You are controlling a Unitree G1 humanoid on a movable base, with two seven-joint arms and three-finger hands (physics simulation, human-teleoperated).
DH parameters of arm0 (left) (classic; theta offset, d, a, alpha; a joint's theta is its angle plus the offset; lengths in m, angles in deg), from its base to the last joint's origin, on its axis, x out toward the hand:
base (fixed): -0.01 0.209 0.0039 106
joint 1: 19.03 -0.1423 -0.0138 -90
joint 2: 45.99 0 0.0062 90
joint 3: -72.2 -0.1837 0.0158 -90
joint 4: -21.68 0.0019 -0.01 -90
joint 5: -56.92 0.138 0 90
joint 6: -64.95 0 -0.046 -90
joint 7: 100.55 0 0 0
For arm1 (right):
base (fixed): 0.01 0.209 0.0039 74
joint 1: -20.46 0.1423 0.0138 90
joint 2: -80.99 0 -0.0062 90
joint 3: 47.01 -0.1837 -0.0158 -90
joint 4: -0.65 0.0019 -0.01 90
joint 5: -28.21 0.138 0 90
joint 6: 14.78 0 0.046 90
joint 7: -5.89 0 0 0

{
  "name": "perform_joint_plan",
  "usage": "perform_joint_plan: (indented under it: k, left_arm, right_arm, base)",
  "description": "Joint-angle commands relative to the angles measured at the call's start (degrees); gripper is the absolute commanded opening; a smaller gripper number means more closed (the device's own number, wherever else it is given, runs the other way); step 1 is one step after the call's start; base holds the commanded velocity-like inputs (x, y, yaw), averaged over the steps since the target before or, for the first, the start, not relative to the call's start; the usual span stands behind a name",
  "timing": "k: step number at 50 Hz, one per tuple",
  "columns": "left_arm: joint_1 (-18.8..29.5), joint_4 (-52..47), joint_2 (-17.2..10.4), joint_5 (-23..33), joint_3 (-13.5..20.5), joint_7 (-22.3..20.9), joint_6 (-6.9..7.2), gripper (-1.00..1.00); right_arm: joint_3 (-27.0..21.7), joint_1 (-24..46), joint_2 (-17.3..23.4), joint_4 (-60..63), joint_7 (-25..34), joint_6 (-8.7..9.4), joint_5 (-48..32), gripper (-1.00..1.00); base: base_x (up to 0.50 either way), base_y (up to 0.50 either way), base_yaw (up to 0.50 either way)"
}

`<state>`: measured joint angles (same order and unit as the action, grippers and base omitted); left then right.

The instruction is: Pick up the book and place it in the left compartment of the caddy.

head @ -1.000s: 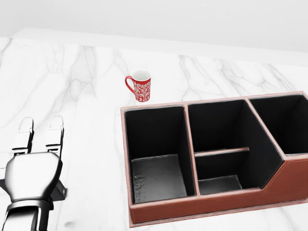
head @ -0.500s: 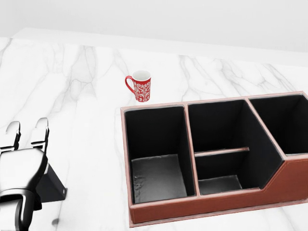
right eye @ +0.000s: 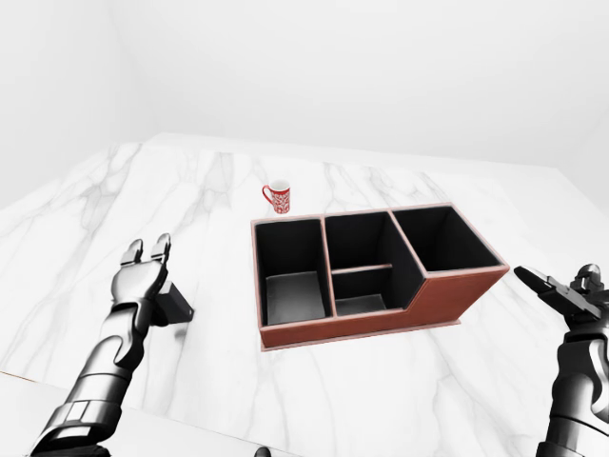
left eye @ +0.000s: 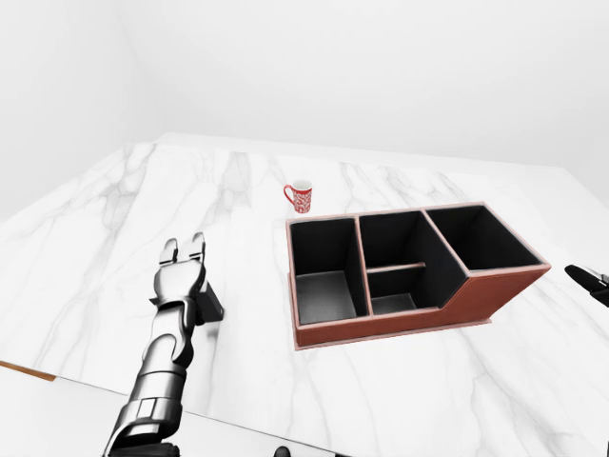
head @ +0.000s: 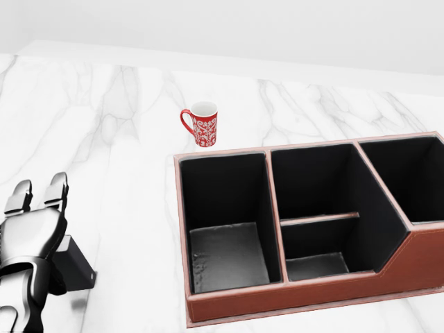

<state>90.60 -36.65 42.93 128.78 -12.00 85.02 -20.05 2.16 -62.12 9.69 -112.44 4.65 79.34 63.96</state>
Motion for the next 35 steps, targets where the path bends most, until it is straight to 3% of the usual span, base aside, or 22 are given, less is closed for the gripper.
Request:
perform_joint_plan:
  k: [1, 26, 32, 35]
  left_arm:
    - [5.8, 12.6, -2.2, -3.3, -2.4, 4.2, 0.0, 1.0]
    - [14.0, 33.9, -4.9, -13.1, -5.2, 15.2, 0.0, 1.0]
    - [16.1, 39.4, -4.5, -14.2, -7.0, 15.9, 0.0, 1.0]
    - [16.7, 41.7, -3.9, -13.6, -8.4, 13.8, 0.0, 1.0]
  right_arm:
    - [0.0, 0.0, 0.0, 0.1, 0.0, 0.23, 0.1, 1.0]
    - [0.6, 0.6, 0.4, -1.7, -0.1, -0.82, -0.1, 1.0]
    - [0.6, 0.5, 0.5, -1.7, -0.2, -0.76, 0.0, 1.0]
    - [0.7, 0.5, 0.5, -1.6, -0.2, -0.76, 0.0, 1.0]
  base:
    - [0.0, 0.0, 0.0]
    - [0.0, 0.0, 0.0]
    - [0.0, 0.0, 0.0]
    - [0.0, 0.0, 0.0]
